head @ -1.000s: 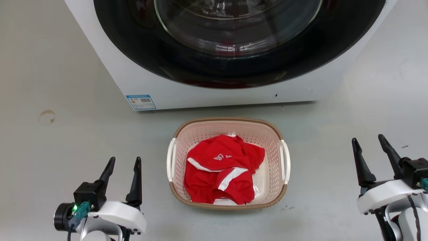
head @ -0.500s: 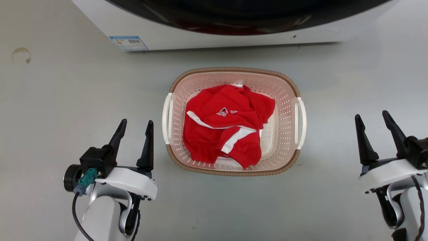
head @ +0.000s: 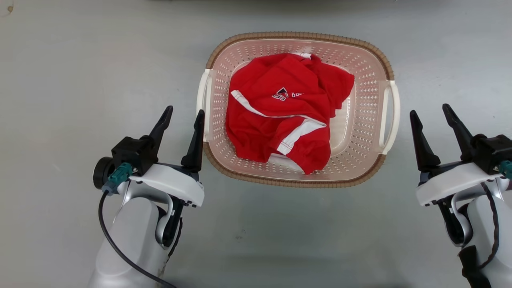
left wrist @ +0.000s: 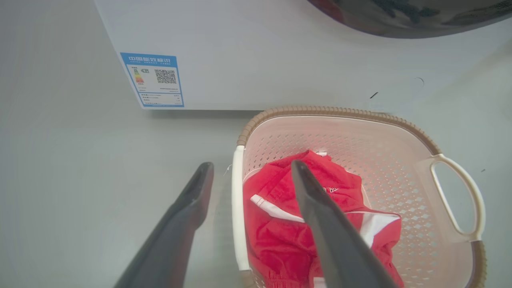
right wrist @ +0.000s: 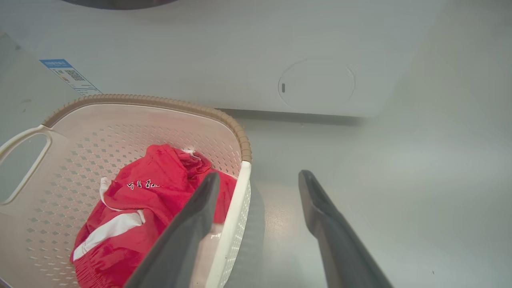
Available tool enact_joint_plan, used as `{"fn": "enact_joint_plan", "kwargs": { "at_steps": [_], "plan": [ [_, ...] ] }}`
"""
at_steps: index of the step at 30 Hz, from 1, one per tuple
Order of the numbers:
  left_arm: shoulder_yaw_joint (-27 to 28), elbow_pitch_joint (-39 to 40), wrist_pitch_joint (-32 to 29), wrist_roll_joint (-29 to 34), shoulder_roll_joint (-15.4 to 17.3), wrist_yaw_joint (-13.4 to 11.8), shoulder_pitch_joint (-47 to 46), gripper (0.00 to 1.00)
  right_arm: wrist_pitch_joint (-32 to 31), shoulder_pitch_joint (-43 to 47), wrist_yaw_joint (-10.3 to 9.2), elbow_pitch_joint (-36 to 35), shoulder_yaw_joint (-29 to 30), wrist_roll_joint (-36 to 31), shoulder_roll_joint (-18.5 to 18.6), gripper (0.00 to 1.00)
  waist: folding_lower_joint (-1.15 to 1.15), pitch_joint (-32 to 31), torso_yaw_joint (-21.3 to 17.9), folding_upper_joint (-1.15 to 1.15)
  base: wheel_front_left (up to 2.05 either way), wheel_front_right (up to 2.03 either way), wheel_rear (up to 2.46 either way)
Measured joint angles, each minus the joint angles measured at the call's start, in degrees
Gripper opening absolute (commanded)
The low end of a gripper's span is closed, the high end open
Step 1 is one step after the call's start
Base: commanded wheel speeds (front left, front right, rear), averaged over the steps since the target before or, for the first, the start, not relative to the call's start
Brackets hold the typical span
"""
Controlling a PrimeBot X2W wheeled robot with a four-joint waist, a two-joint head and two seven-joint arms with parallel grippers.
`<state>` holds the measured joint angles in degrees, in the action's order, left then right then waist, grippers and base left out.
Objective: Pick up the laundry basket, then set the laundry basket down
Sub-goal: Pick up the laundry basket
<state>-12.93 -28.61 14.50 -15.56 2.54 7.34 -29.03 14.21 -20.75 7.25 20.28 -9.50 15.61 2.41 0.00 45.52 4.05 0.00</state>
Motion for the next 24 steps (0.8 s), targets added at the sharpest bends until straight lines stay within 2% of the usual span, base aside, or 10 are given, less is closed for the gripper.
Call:
{"fn": "enact_joint_plan", "kwargs": {
  "at_steps": [24],
  "plan": [
    [-8.8, -10.8, 0.2, -8.4, 4.2, 0.0, -9.9, 1.0, 0.0, -9.4, 0.0, 10.9, -5.8, 2.0, 0.4, 1.0, 0.0, 6.6, 0.7, 0.0, 0.0, 0.0, 0.0]
  ]
}}
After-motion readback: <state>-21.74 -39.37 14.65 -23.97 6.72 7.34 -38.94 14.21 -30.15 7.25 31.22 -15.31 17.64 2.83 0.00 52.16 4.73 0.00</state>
